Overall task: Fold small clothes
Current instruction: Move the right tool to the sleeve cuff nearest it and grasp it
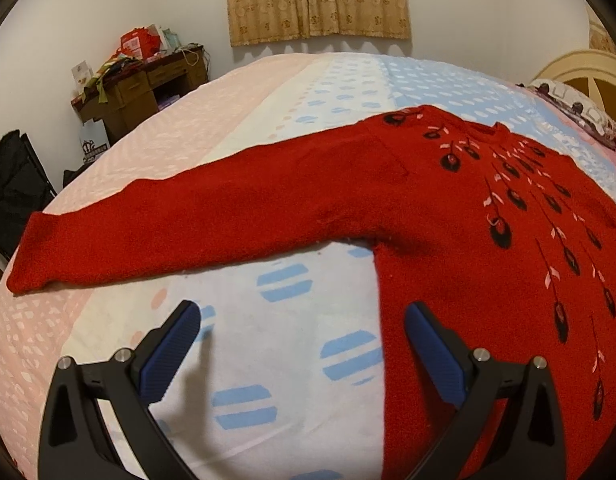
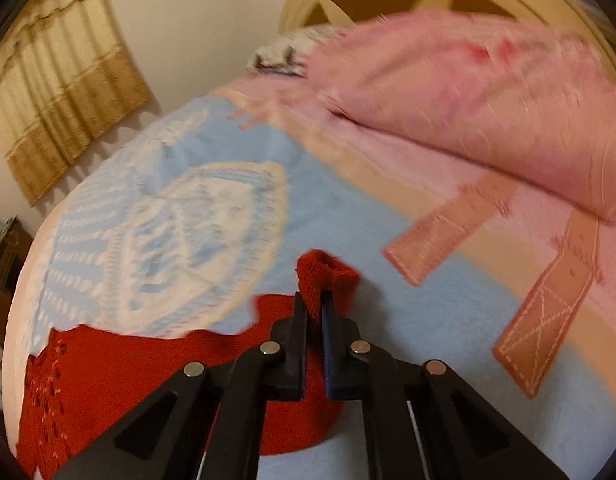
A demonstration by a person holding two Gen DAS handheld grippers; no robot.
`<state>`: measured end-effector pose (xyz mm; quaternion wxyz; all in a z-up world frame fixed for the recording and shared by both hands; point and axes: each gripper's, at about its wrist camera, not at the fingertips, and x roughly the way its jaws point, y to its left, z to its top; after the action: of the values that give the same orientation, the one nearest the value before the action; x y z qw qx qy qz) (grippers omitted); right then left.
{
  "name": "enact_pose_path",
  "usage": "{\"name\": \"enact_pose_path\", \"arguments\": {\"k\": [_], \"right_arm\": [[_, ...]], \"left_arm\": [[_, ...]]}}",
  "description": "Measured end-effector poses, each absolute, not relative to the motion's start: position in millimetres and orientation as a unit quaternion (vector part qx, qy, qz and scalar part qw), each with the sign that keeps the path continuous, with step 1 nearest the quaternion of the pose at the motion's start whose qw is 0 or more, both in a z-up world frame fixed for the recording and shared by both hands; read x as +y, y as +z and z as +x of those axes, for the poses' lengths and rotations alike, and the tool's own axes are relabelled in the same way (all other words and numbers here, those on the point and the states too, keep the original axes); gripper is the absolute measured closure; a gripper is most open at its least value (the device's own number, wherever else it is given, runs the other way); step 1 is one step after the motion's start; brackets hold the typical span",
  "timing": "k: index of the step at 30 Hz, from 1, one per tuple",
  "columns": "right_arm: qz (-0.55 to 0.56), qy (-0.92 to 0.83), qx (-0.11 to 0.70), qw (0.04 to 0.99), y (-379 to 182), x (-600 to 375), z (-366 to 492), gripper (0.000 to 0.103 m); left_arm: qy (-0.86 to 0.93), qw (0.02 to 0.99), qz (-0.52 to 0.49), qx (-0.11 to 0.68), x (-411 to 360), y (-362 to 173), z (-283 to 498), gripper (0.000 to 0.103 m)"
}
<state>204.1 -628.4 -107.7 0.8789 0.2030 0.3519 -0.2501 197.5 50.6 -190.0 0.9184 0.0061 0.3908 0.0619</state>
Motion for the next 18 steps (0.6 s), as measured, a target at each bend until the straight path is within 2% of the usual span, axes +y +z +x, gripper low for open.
{"name": "enact_pose_path", "arguments": {"k": [9, 18], "right_arm": [[0.130, -0.156, 0.301, 0.932, -40.0, -516.7, 222.1, 0.098], [0.058, -0.042, 0.282, 0.957, -13.7, -378.8, 246.8, 0.098]], "left_arm": [[0.061, 0.919, -0.016, 0.389, 57.6, -192.3, 198.4, 0.000], [0.056, 0.924, -0.023, 0.378, 59.9, -194.7, 195.1, 0.000]]}}
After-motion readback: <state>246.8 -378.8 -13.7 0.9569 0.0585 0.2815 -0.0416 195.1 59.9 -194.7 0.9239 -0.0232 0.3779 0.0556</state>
